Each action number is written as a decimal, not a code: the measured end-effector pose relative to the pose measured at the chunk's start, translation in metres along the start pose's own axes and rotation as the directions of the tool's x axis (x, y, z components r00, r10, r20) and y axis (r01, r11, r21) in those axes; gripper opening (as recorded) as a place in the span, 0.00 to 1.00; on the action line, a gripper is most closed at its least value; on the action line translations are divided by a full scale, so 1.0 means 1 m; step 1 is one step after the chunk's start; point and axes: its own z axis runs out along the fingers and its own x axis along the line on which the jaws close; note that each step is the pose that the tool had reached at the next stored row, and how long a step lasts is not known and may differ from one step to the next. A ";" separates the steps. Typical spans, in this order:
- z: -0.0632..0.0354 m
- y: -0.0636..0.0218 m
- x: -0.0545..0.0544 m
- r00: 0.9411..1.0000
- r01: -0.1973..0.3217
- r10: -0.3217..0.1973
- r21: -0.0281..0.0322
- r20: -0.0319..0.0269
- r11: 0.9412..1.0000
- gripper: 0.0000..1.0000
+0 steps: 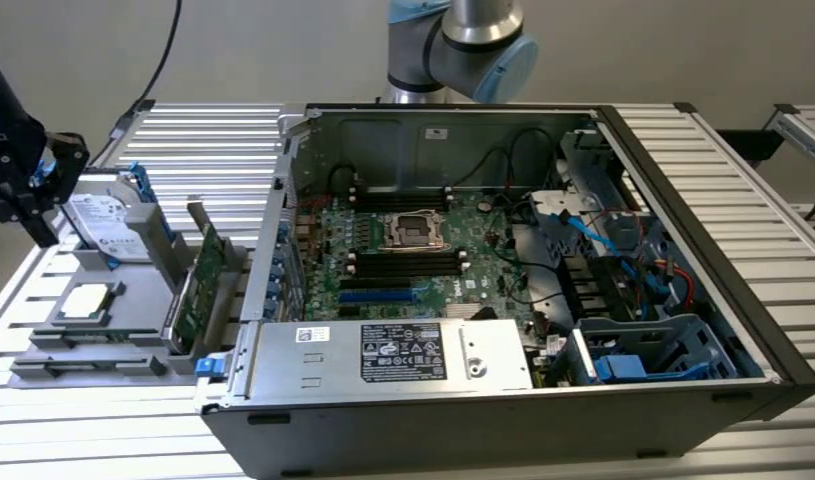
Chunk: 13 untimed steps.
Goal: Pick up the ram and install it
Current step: 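Pick up the ram and move it above insertion slot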
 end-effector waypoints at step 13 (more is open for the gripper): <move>0.0029 -0.0002 0.000 0.972 0.234 -0.234 0.010 -0.014 0.972 0.11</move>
